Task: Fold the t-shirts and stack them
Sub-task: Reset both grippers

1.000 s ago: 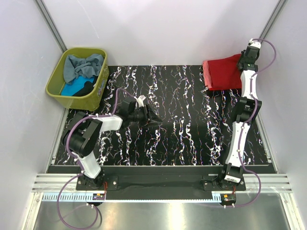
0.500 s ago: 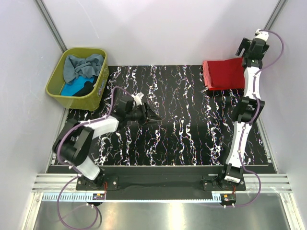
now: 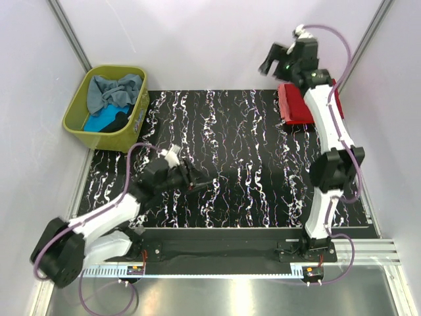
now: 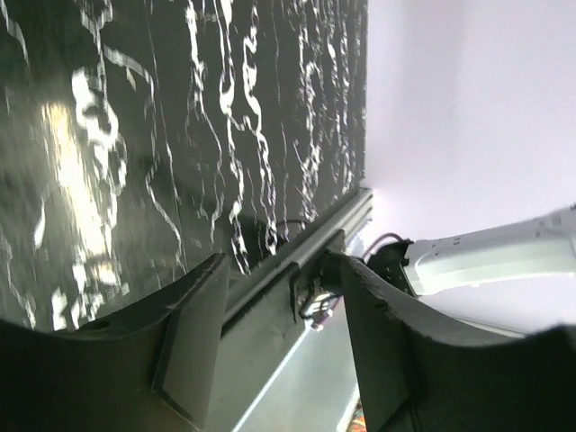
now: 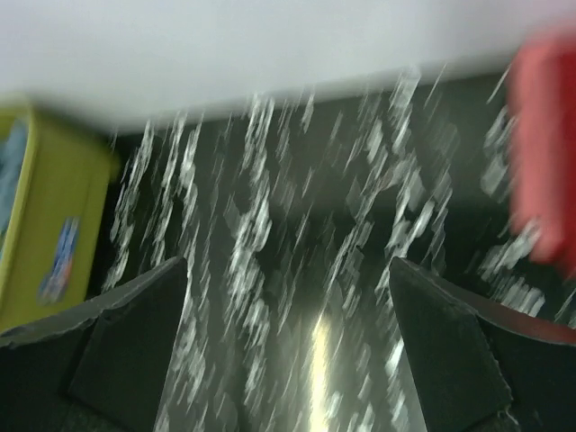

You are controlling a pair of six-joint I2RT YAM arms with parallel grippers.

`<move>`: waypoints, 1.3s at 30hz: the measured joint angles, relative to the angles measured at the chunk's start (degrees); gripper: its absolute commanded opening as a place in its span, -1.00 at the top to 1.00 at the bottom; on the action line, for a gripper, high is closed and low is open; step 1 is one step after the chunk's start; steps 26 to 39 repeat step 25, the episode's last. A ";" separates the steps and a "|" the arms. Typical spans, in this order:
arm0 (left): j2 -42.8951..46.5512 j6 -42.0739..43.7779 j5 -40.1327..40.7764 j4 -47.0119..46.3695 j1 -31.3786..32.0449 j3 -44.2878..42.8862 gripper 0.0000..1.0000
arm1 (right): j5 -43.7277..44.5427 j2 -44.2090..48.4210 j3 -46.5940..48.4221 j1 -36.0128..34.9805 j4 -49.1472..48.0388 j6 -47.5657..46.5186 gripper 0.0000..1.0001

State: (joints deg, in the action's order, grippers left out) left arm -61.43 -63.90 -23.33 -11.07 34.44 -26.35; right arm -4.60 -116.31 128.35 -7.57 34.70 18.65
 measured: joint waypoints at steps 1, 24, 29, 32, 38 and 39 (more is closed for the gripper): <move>2.10 -0.81 0.83 0.22 0.48 1.36 -0.16 | -1.64 3.76 -5.64 -1.38 -0.02 1.55 -0.99; 61.24 -22.01 15.50 9.46 7.98 23.91 -0.36 | -28.89 92.78 -116.13 -6.69 -6.45 38.16 -0.99; 61.24 -22.12 15.30 8.70 7.98 23.91 -0.39 | -30.21 95.67 -118.84 -6.69 -7.26 39.93 -0.99; 61.24 -22.12 15.30 8.70 7.98 23.91 -0.39 | -30.21 95.67 -118.84 -6.69 -7.26 39.93 -0.99; 61.24 -22.12 15.30 8.70 7.98 23.91 -0.39 | -30.21 95.67 -118.84 -6.69 -7.26 39.93 -0.99; 61.24 -22.12 15.30 8.70 7.98 23.91 -0.39 | -30.21 95.67 -118.84 -6.69 -7.26 39.93 -0.99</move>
